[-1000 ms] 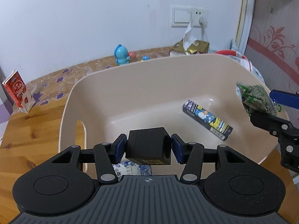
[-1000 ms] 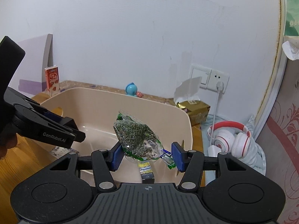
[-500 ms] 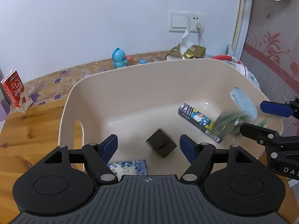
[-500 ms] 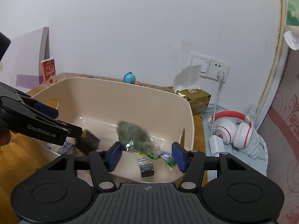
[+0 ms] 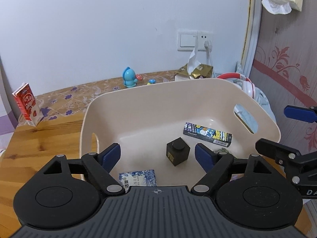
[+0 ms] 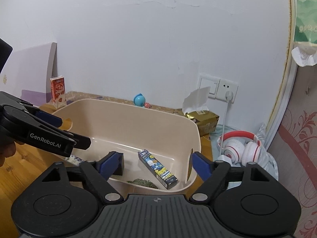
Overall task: Organize objects
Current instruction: 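Carry the cube and tea bag into the bin and release both, then grasp the white small box with left gripper while right gripper grasps the green scrunchie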
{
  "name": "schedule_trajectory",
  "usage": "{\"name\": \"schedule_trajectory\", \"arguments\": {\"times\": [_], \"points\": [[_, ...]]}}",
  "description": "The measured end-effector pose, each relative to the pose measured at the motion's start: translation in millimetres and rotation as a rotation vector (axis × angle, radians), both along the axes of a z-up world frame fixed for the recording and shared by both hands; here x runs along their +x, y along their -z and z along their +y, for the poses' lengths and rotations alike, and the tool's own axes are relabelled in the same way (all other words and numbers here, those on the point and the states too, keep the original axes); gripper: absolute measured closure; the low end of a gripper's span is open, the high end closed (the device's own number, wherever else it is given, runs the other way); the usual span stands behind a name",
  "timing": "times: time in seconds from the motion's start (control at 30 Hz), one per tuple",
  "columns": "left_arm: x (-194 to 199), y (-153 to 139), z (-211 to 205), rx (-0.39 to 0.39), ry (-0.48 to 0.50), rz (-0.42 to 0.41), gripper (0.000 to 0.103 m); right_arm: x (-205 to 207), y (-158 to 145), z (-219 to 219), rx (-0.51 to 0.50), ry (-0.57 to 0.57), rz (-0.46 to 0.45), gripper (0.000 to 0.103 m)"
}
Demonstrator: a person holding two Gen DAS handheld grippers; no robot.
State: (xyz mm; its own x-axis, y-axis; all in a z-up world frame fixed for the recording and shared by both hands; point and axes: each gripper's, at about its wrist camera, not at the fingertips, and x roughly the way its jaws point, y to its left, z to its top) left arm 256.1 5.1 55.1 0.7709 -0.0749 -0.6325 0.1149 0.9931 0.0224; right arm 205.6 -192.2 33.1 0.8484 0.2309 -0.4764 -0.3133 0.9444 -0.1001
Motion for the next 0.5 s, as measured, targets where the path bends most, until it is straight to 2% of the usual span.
{"name": "schedule_trajectory", "arguments": {"times": [0.13,0.2,0.5], "points": [[-13.7,-4.1,3.7,-0.001,0.001,-0.014,0.018,-12.7,-5.4,1.7,0.008,-0.003,-0.017,0.01],[-21.0,-4.2,6.1,0.002,-0.002,-0.023,0.017,-19.6,-7.2,3.2,0.011,-0.004,-0.025,0.005],[-53.9,-0.1,17.2,0.0,-0.007,-0.028,0.017,-46.0,-4.7,9.5,0.013,-0.008,-0.027,0.001]]}}
